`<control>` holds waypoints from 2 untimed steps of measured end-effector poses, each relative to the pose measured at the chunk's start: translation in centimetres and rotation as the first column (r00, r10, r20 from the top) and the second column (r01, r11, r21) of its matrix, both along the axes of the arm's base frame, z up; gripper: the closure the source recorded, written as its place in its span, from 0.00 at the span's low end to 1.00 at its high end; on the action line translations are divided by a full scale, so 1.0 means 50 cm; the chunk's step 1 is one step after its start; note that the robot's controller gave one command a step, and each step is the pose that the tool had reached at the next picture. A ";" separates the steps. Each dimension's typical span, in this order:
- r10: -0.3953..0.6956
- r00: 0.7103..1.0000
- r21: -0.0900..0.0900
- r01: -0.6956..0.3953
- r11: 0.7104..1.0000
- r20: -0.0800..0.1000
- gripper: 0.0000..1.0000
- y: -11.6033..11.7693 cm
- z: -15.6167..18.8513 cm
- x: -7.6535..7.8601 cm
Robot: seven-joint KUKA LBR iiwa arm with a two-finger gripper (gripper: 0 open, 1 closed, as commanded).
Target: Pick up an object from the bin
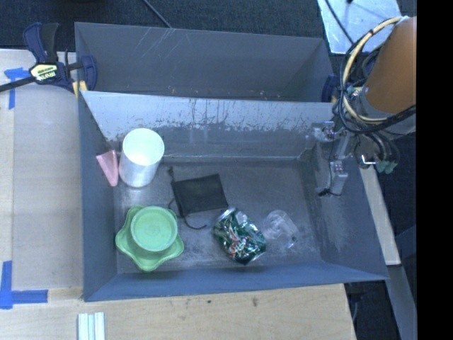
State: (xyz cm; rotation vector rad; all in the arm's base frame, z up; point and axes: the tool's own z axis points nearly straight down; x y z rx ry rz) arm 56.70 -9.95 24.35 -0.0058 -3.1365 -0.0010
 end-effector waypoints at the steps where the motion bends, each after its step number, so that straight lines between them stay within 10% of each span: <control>1: 0.003 1.000 -0.001 -0.003 1.000 0.009 0.00 0.001 0.010 0.003; 2: -0.008 1.000 -0.001 0.008 1.000 0.012 0.00 0.117 -0.147 0.025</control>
Offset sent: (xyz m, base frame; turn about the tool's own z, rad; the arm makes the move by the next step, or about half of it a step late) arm 0.0230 0.1312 -0.1735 0.0164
